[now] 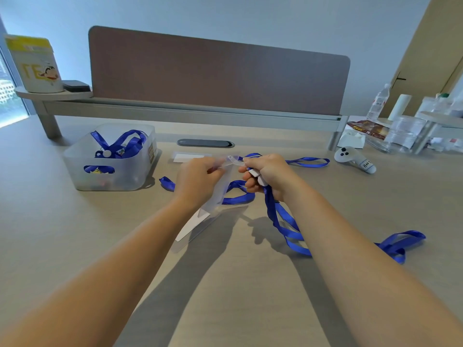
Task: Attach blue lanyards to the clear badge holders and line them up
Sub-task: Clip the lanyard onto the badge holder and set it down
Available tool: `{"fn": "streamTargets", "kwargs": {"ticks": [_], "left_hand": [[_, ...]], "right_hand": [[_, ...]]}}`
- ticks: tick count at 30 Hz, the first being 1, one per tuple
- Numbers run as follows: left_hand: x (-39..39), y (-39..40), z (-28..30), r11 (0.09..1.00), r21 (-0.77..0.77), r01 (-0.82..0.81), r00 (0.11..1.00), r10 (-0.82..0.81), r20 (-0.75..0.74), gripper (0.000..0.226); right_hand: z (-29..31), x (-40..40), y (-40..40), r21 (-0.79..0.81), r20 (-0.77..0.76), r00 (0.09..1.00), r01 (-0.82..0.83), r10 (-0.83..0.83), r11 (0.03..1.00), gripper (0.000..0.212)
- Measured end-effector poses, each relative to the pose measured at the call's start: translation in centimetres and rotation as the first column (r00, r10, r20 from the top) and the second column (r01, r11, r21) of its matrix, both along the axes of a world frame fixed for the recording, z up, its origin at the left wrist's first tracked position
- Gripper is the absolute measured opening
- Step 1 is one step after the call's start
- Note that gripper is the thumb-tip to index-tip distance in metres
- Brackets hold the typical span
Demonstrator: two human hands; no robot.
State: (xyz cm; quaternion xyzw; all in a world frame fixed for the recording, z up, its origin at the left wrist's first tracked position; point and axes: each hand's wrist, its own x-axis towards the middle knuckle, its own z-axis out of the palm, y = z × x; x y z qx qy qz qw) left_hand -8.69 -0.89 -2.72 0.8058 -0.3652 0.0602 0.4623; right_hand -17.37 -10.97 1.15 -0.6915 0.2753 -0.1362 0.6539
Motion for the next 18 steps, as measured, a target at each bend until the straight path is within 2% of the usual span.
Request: {"fn": "streamTargets", "kwargs": {"ticks": [4, 9, 11, 14, 16, 18], "left_hand": [[-0.3, 0.2, -0.1, 0.999, 0.046, 0.022, 0.987, -0.029, 0.159, 0.03], [0.0, 0.0, 0.3, 0.998, -0.014, 0.058, 0.998, -0.057, 0.027, 0.04], [0.1, 0.1, 0.3, 0.997, -0.018, 0.073, 0.997, -0.072, 0.038, 0.042], [0.5, 0.7, 0.2, 0.995, 0.005, 0.102, 0.966, -0.101, 0.236, 0.041], [0.8, 1.2, 0.3, 0.992, 0.074, 0.097, 0.877, -0.121, 0.465, 0.038], [1.3, 1.6, 0.4, 0.981, 0.187, 0.057, 0.772, -0.162, 0.614, 0.039]], "right_hand": [[0.2, -0.2, 0.0, 0.071, 0.055, 0.998, -0.018, 0.014, 0.997, 0.032], [0.3, -0.2, 0.3, 0.045, 0.078, 0.996, -0.049, 0.045, 0.998, 0.029], [0.3, -0.2, 0.4, 0.04, 0.079, 0.995, -0.062, 0.058, 0.997, 0.029], [0.2, 0.0, 0.3, 0.055, 0.064, 0.995, -0.074, 0.07, 0.996, 0.032], [0.3, 0.1, 0.2, 0.054, 0.028, 0.996, -0.082, 0.081, 0.995, 0.036], [0.3, 0.2, 0.2, 0.044, 0.003, 0.996, -0.088, 0.088, 0.995, 0.037]]}}
